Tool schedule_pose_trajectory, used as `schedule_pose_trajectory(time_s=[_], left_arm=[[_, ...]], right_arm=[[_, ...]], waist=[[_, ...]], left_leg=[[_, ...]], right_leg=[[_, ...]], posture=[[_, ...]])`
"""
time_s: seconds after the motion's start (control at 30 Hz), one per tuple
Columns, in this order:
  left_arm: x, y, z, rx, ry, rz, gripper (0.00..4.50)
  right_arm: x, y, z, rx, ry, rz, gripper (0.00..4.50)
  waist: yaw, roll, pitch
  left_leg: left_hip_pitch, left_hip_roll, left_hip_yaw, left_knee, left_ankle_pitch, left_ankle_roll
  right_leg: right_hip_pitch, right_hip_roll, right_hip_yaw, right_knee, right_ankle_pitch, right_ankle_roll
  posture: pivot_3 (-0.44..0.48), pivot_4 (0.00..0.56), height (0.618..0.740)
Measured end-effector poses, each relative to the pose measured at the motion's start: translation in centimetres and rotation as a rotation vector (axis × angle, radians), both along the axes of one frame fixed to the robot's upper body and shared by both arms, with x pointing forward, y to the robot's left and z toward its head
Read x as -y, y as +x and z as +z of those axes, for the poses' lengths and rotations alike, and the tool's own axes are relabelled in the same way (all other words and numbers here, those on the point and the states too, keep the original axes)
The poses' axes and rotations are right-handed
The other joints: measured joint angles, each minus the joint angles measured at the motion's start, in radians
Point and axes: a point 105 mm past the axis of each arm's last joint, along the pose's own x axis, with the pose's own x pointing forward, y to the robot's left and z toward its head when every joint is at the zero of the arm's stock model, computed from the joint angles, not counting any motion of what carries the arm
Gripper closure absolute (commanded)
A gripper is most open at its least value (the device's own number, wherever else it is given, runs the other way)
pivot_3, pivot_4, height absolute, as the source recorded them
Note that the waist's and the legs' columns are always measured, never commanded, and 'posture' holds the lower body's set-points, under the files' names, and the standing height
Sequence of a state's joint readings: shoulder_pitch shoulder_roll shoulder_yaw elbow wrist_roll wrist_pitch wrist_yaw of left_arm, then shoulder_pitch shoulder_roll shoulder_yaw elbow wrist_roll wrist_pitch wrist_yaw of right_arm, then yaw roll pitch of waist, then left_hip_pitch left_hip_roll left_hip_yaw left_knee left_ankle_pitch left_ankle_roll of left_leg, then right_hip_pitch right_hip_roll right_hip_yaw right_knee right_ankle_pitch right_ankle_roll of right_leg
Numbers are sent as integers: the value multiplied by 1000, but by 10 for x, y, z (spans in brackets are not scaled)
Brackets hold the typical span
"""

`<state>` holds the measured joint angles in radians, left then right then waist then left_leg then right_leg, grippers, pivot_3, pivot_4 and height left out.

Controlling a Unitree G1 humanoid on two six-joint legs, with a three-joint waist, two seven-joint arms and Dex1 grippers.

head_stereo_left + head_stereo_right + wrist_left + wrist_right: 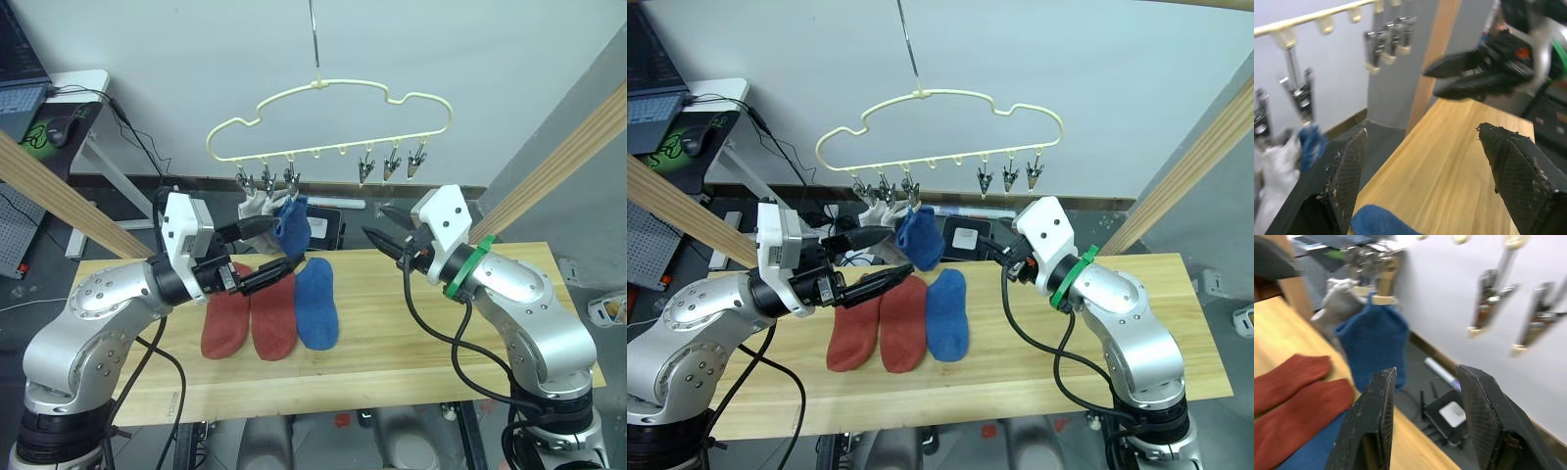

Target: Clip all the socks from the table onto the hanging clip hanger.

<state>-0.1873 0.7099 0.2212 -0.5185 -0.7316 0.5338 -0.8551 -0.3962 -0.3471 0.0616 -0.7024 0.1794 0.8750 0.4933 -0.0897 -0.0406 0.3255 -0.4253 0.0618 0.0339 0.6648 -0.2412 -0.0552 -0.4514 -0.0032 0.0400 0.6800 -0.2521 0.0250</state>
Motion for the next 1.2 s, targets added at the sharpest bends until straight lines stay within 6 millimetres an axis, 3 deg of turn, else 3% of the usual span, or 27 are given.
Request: schedule_pose_trajectory(time_s=[0.33,0.43,0.57,0.9,1.07,1.2], left_arm=[[-10,-7,-18,4,57,65,591],[-11,-6,-17,23,59,89,591],[-12,-4,-14,49,58,107,591],[-9,1,-10,53,45,127,591],[-6,4,-5,59,40,120,591],[-3,5,-4,54,41,116,591]], right_arm=[[3,1,3,6,21,-49,2473],[2,1,4,14,34,-40,1930],[1,7,4,16,57,-63,599],[-23,21,-15,-93,141,-110,599],[-30,31,-20,-111,175,-187,2206],[-31,37,-26,-128,184,-233,2206]], waist=[[0,-1,-52],[0,-3,-72],[1,-6,-90],[2,-6,-104],[3,-6,-105],[5,-6,-105]], left_leg=[[0,0,0,0,-2,4],[0,0,0,0,-2,4],[2,0,1,0,-1,5],[10,1,1,1,0,6],[9,1,0,1,0,6],[9,1,0,1,0,6]], right_leg=[[0,1,0,0,0,0],[1,1,-1,0,1,-1],[2,2,0,0,1,-2],[8,4,0,1,3,-5],[8,4,0,0,3,-5],[8,4,0,0,3,-5]], posture=[[-133,169,735],[-120,157,735],[-104,153,735],[-87,162,735],[-83,166,735],[-84,170,735]])
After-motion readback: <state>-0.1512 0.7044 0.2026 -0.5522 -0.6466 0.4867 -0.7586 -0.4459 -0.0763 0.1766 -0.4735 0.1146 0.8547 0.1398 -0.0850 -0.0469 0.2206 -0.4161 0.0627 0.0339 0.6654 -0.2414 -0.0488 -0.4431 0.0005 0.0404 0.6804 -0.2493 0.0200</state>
